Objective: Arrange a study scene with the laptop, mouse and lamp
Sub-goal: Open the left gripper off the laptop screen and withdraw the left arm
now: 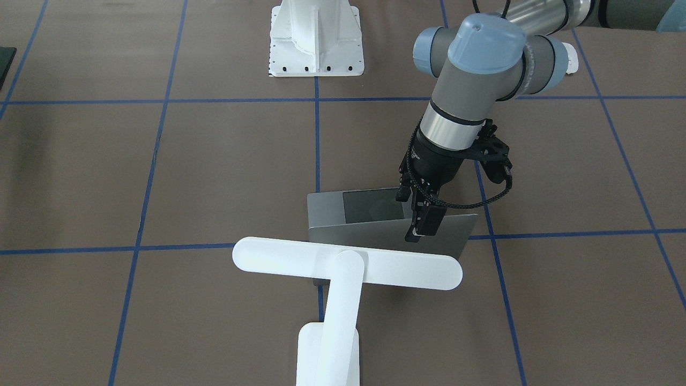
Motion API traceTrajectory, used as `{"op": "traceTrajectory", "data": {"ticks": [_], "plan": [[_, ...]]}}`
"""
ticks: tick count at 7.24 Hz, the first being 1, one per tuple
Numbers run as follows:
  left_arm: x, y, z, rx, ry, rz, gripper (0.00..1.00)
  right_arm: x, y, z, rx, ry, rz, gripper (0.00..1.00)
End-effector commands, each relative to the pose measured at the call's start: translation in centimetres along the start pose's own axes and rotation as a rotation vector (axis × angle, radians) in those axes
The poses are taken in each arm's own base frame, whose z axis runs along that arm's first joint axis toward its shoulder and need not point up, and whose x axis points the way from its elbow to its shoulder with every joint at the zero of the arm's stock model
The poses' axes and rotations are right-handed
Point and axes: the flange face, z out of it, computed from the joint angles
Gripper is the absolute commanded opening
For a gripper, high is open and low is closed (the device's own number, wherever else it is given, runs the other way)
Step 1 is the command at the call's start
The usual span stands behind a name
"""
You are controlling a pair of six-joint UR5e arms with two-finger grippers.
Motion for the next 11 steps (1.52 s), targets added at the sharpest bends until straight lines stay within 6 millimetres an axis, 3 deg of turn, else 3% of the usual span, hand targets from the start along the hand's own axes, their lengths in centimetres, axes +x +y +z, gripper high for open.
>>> {"op": "traceTrajectory", "data": {"ticks": [1,3,5,7,8,9,11], "plan": [[-0.2,-5.1,-4.9,-0.067,-0.040,0.171,1.00,0.0,0.0,0.0,0.001,0.000,0.001,1.00],[-0.7,-14.2,-9.5,-0.111,-0.089,0.383,1.00,-0.1,-0.1,-0.1,0.002,0.000,-0.001,1.00],[-2.3,-25.2,-13.1,-0.166,-0.133,0.718,1.00,-1.0,-0.5,-1.2,0.025,-0.005,-0.022,1.00],[-5.4,-36.2,-15.4,-0.139,-0.147,1.018,1.00,-1.1,-0.6,-1.4,0.029,-0.005,-0.024,1.00],[-7.7,-42.0,-16.7,-0.118,-0.163,1.201,1.00,-2.1,-0.8,-2.6,0.053,-0.008,-0.042,1.00],[-9.9,-46.5,-18.0,-0.106,-0.180,1.352,1.00,-3.2,-0.9,-3.9,0.080,-0.013,-0.061,1.00],[-14.1,-52.9,-20.2,-0.099,-0.231,1.440,1.00,-2.4,0.5,-2.6,0.040,-0.049,-0.033,1.00]]}}
